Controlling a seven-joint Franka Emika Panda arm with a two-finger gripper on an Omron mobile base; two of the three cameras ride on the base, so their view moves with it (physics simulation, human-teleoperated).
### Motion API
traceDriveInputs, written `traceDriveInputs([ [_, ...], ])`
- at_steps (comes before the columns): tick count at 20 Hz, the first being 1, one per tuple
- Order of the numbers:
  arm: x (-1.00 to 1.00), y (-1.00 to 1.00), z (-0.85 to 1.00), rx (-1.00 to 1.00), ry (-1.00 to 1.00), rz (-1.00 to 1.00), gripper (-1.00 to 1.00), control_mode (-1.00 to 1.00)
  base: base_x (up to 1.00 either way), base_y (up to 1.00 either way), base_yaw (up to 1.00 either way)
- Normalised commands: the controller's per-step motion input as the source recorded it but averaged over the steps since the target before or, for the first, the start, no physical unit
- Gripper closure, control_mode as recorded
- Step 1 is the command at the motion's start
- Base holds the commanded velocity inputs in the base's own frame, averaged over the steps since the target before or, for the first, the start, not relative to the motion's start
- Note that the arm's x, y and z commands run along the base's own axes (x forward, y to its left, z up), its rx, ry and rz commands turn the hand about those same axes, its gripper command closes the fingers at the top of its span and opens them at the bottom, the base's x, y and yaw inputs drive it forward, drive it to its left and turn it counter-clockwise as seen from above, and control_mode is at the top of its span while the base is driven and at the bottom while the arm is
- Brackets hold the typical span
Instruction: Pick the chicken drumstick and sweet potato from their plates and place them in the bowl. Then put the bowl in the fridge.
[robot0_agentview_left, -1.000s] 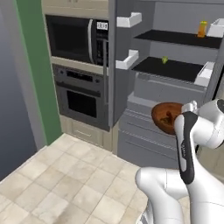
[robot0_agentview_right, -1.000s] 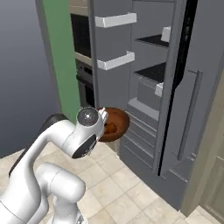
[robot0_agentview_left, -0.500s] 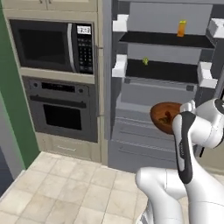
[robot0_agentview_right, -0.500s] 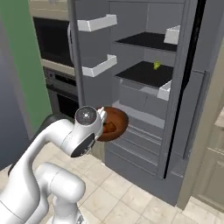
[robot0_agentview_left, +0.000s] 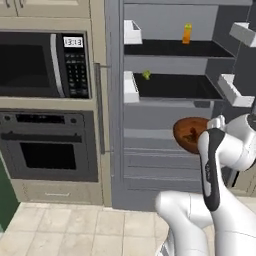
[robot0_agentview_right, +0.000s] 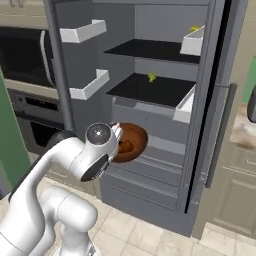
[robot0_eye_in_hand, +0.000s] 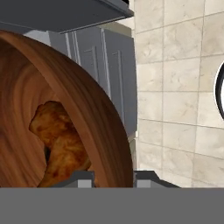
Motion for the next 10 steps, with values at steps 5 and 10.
traceDriveInputs([
  [5, 0.0, 0.0, 0.0, 0.0, 0.0, 0.0, 1.0, 1.0, 0.78, 0.22, -0.25],
  [10, 0.0, 0.0, 0.0, 0.0, 0.0, 0.0, 1.0, 1.0, 0.71, 0.05, -0.15],
])
